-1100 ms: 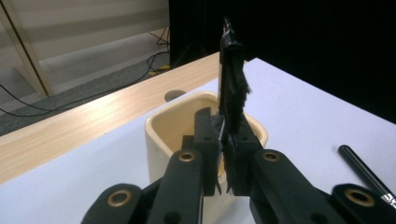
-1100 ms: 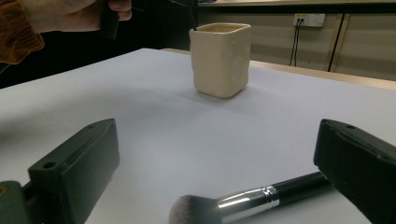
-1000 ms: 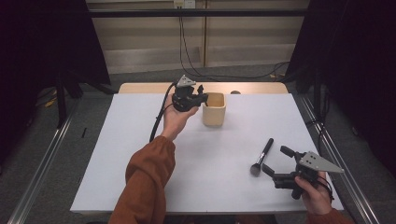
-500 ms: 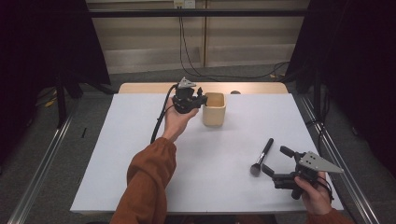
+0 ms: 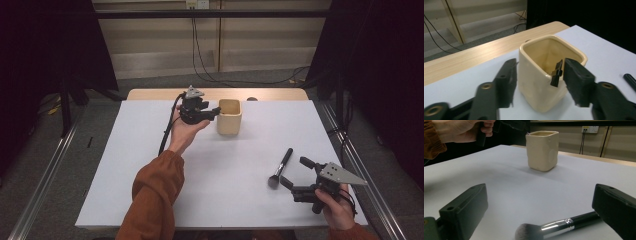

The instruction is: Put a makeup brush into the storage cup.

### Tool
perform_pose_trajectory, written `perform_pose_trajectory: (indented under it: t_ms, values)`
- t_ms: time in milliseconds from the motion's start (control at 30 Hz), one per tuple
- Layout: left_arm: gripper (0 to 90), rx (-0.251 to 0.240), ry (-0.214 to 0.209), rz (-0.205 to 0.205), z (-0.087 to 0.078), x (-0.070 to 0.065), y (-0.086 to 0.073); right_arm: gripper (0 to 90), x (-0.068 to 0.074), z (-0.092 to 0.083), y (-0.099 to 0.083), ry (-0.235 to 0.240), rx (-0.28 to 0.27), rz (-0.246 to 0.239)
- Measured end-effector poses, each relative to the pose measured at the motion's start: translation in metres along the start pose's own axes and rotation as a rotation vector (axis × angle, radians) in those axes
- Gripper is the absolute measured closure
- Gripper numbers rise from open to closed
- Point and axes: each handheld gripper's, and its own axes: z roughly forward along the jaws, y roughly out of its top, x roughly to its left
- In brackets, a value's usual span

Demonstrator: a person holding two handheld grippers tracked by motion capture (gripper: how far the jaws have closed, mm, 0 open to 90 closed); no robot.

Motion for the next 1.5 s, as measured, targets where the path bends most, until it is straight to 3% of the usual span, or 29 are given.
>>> perform_pose_trajectory:
  t_ms: [300,367,467,567,667,800,900,967,1167,1333,1500]
  values:
    - [17.0,-0.02,0.018,-0.009,-0.017,-0.001,-0.006,0.0,0.0,0.0,0.0,-0.004,0.0,0.005]
    - [13.8,-0.023,0.016,-0.034,-0.021,0.001,-0.007,0.0,0.0,0.001,0.0,-0.004,-0.001,0.008]
    - [10.4,-0.025,0.04,-0.022,-0.027,0.003,-0.009,0.0,-0.001,0.001,0.0,-0.005,0.0,0.004]
    - [5.2,-0.024,0.03,-0.036,-0.033,0.006,-0.012,0.0,-0.001,0.001,0.0,-0.006,0.002,0.008]
    - [3.0,-0.022,0.023,-0.038,-0.04,0.008,-0.017,0.0,-0.001,0.001,0.0,-0.008,0.002,0.008]
    - [2.3,-0.022,0.058,-0.012,-0.052,0.009,-0.021,0.0,-0.001,0.002,0.0,-0.007,0.002,0.012]
    - [2.3,-0.04,0.041,-0.033,-0.062,0.013,-0.024,0.0,-0.001,0.002,-0.001,-0.007,0.003,0.012]
    - [2.3,-0.042,0.017,-0.017,-0.067,0.014,-0.027,0.0,-0.001,0.002,-0.001,-0.006,0.005,0.01]
    - [1.9,-0.051,0.039,0.003,-0.081,0.012,-0.037,0.0,-0.001,0.003,-0.001,-0.009,0.009,0.014]
    - [1.8,-0.117,0.089,0.011,-0.092,0.008,-0.045,0.0,-0.001,0.003,-0.001,-0.008,0.01,0.012]
    - [2.8,-0.114,0.08,0.019,-0.101,0.005,-0.053,0.0,-0.002,0.003,-0.001,-0.008,0.013,0.017]
